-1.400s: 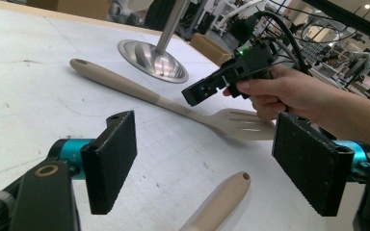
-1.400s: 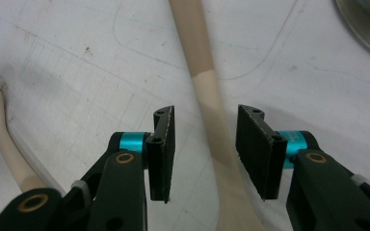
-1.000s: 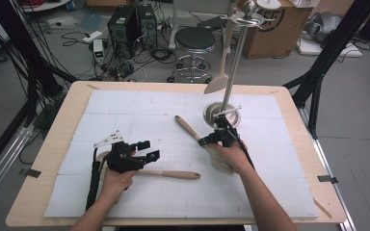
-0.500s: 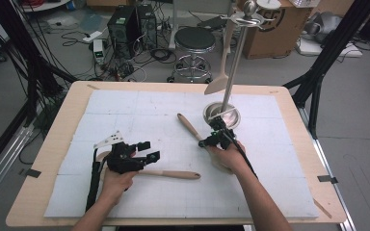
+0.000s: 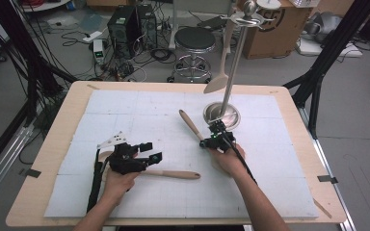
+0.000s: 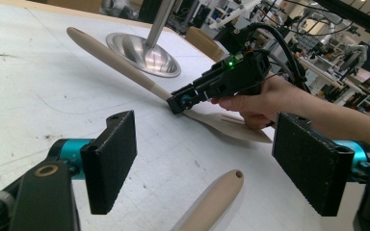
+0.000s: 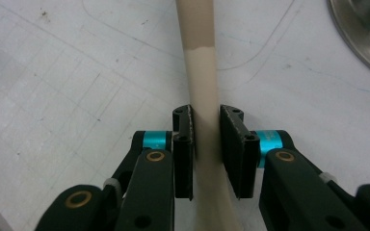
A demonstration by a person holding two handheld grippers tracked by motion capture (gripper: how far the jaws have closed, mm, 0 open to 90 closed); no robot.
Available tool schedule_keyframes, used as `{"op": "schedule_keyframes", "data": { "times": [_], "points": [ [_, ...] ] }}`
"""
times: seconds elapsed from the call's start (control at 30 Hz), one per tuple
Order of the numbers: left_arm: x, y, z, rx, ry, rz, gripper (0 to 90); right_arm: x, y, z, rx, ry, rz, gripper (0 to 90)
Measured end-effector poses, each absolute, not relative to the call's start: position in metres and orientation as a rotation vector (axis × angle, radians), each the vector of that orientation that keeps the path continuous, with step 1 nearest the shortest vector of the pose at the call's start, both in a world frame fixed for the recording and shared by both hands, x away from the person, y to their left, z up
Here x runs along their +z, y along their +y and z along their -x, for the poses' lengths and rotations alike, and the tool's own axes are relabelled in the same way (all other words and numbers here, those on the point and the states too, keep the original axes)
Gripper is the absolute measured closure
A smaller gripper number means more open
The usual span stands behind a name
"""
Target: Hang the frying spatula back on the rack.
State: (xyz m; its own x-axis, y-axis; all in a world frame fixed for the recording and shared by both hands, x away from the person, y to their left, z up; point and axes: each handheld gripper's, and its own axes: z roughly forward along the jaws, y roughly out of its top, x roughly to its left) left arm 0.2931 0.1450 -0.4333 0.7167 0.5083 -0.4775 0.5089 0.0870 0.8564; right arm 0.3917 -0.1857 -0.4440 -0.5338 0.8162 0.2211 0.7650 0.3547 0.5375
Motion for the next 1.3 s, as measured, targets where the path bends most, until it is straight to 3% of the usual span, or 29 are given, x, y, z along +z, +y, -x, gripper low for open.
{"op": "schedule_keyframes", "data": {
  "times": [0.67, 1.3],
  "points": [
    [-0.433, 0.148, -0.293, -0.003, 0.861, -1.539, 24.4, -0.445, -0.185, -0.386, 0.943, 2.457, -1.497, 78.9],
    [-0.433, 0.15, -0.293, -0.01, 0.858, -1.524, 24.5, -0.42, -0.216, -0.367, 1.278, 2.277, -1.509, 78.8]
  ]
}}
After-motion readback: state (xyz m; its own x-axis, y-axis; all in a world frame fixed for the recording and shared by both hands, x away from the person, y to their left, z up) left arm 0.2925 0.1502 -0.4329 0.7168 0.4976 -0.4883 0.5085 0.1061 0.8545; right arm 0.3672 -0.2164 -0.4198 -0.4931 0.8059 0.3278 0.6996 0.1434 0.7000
